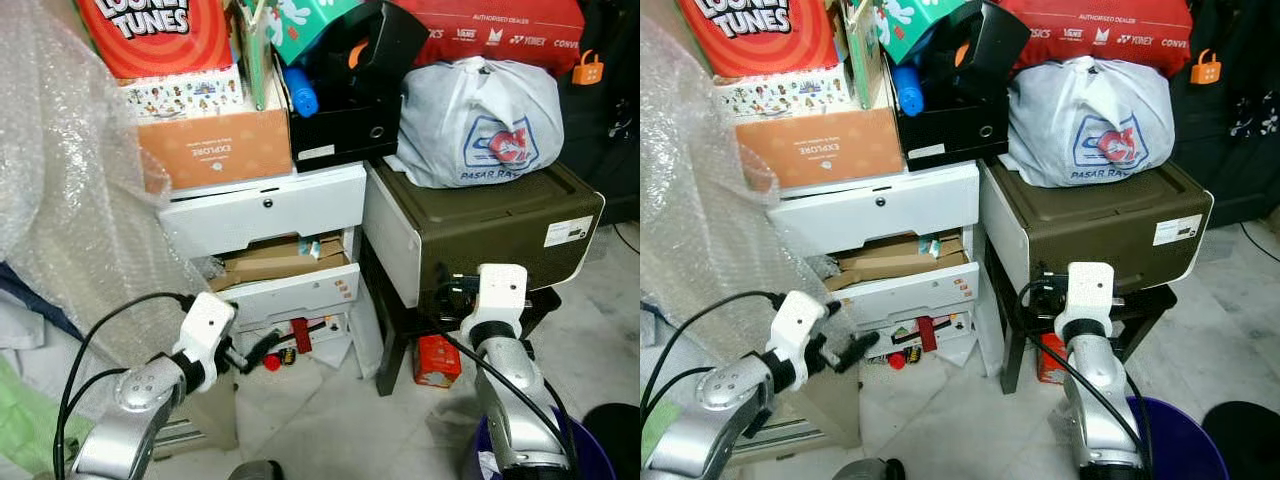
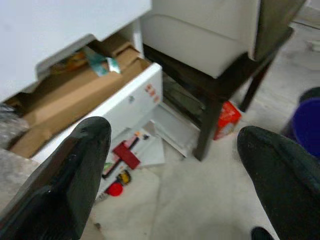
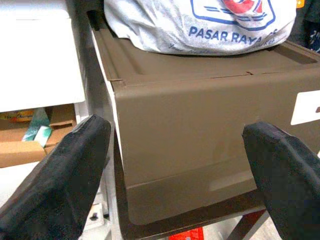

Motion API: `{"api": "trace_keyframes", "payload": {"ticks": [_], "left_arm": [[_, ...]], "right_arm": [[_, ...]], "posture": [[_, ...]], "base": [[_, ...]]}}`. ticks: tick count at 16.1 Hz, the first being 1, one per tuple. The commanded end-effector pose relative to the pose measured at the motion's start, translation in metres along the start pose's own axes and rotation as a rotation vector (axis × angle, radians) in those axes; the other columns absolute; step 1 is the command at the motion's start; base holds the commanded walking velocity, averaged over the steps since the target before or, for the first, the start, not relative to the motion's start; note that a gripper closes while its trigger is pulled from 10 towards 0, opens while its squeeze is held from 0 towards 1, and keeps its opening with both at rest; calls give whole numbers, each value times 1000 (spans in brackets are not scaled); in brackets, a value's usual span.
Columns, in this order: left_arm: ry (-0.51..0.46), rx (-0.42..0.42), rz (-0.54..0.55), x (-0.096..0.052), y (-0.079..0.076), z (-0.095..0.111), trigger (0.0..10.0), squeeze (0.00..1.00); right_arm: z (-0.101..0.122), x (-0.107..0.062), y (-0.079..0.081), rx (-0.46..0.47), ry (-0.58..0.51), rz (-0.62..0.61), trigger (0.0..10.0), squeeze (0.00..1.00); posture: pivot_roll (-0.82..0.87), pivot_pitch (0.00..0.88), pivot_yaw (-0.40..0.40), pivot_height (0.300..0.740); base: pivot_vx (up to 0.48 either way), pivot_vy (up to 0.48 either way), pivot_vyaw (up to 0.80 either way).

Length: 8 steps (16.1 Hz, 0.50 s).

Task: Clean up the room

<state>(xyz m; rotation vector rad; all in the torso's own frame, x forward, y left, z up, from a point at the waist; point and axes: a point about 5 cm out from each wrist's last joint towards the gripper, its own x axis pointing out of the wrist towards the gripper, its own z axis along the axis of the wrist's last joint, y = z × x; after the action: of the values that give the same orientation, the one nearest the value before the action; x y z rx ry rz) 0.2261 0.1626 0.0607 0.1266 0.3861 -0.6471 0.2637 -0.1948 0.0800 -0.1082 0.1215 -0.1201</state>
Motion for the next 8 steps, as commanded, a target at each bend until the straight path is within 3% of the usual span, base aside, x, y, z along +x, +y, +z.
{"api": "trace_keyframes", "payload": {"ticks": [1, 4, 8], "left_arm": [[-9, 14, -14, -2, -1, 4, 10000, 0], [-64, -33, -1, 2, -5, 15, 10000, 0], [-93, -33, -42, 5, -15, 21, 10000, 0]], "right_arm": [[1, 2, 3, 6, -1, 20, 10000, 0], [6, 1, 8, 10, -20, 27, 10000, 0], [8, -1, 12, 22, -26, 37, 10000, 0]], "posture": [[-34, 0, 40, 740], [-35, 0, 39, 740], [-42, 0, 39, 740]], "base": [[0, 0, 0], [0, 0, 783], [0, 0, 798]]}}
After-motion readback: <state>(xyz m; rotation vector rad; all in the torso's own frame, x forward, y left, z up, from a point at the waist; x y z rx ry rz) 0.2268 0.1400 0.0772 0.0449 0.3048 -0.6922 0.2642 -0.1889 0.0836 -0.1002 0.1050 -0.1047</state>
